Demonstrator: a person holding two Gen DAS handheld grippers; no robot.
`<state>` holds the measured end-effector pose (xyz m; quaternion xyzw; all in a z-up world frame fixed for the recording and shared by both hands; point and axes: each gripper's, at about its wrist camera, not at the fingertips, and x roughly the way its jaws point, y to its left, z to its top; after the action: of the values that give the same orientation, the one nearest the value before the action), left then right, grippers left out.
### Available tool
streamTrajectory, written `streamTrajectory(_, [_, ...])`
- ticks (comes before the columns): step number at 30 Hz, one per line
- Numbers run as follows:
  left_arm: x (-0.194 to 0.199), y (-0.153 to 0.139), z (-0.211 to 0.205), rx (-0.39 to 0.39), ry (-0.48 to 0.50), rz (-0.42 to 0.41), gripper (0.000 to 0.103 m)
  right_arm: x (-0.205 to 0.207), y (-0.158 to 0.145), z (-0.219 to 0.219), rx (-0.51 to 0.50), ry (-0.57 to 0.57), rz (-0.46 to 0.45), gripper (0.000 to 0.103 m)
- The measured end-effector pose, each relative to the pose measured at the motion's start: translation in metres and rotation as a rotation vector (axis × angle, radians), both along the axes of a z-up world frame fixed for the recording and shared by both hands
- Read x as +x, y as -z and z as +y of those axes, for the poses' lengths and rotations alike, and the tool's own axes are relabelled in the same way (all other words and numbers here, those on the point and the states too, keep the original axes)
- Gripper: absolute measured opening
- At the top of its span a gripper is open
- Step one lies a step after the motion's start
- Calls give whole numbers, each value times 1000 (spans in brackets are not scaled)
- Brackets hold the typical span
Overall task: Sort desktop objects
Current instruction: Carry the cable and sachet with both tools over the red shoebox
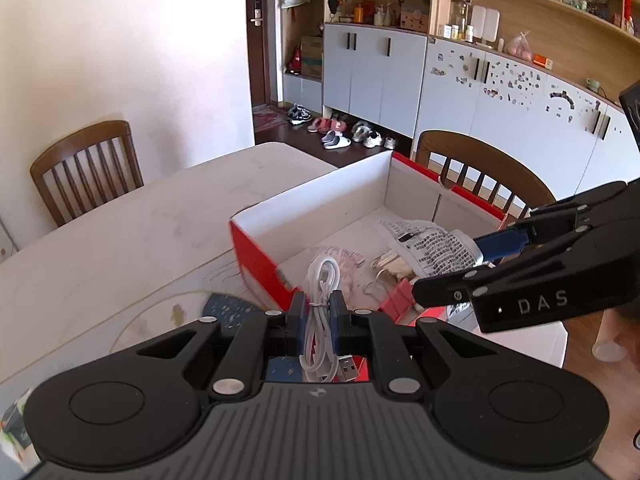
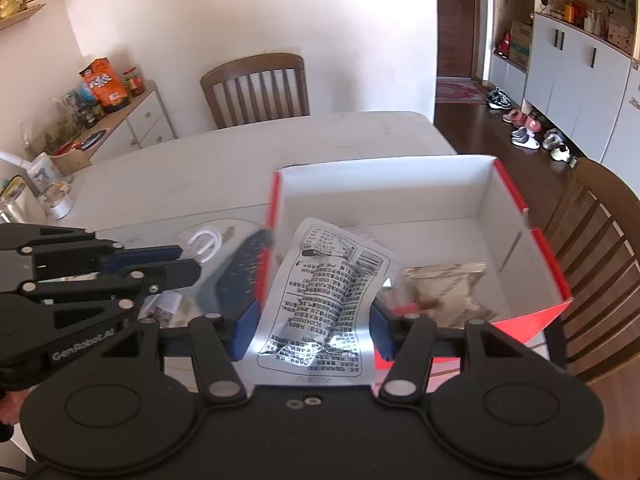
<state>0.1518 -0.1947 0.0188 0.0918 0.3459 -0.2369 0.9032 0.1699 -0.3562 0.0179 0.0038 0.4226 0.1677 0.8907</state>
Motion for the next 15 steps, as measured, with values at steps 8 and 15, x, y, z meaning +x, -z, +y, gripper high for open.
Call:
streamTrajectory(8, [21, 5, -40, 38, 29, 12, 11, 27, 6, -35, -23, 44, -7, 57])
streamTrajectory(15, [42, 17, -68, 85, 55, 39, 11, 53, 19, -48, -54, 58, -4, 57])
